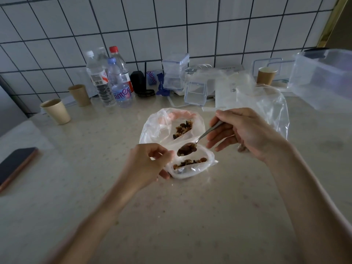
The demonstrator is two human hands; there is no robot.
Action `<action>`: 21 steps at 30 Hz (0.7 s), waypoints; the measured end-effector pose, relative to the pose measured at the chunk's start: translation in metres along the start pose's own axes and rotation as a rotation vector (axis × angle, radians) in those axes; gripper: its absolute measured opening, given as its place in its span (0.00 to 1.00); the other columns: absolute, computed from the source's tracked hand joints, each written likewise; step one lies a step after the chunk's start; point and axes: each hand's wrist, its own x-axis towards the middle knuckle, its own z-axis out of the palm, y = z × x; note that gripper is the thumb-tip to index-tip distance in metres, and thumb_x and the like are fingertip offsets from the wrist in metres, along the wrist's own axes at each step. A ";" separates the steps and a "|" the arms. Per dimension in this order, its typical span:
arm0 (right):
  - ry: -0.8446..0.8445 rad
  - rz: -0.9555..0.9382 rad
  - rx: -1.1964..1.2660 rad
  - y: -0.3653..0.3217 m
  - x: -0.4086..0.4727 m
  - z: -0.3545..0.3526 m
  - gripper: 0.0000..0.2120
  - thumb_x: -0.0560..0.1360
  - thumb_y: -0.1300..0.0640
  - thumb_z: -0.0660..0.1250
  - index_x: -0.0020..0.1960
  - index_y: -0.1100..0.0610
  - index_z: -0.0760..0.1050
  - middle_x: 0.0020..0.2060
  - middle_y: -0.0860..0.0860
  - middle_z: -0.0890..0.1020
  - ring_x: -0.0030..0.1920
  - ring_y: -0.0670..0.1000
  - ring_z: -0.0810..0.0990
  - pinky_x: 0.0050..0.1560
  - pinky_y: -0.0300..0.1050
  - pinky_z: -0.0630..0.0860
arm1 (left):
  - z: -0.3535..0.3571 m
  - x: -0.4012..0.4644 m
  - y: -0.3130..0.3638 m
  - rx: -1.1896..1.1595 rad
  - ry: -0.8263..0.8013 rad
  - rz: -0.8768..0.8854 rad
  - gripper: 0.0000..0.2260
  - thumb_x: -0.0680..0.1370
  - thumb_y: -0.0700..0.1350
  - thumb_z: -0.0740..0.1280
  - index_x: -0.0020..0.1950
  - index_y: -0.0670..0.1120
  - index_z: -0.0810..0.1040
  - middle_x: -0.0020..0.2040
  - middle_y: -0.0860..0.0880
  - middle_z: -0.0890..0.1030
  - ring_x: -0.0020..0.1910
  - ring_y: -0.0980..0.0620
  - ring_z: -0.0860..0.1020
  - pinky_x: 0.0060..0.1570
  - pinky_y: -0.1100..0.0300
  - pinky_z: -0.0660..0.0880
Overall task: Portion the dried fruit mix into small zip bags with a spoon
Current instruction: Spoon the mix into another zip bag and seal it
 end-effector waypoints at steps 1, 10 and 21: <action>-0.026 -0.019 -0.050 0.001 0.000 0.002 0.17 0.87 0.53 0.59 0.51 0.65 0.79 0.43 0.64 0.87 0.44 0.66 0.88 0.37 0.50 0.85 | 0.000 0.003 0.002 -0.016 0.009 -0.014 0.10 0.79 0.52 0.74 0.41 0.48 0.85 0.36 0.53 0.86 0.31 0.49 0.86 0.28 0.59 0.75; -0.215 -0.383 -0.426 0.008 0.004 0.008 0.11 0.85 0.59 0.61 0.54 0.61 0.82 0.45 0.52 0.88 0.47 0.53 0.88 0.37 0.47 0.82 | -0.002 0.018 -0.009 0.093 0.136 0.087 0.12 0.80 0.50 0.72 0.37 0.51 0.81 0.33 0.54 0.83 0.22 0.51 0.81 0.19 0.68 0.66; 0.221 -0.211 -0.017 0.021 0.020 0.005 0.14 0.87 0.55 0.59 0.52 0.62 0.78 0.43 0.59 0.88 0.44 0.59 0.88 0.32 0.47 0.81 | -0.020 0.028 -0.004 0.207 0.133 0.168 0.12 0.74 0.65 0.73 0.40 0.58 0.83 0.39 0.61 0.84 0.25 0.56 0.81 0.32 0.60 0.74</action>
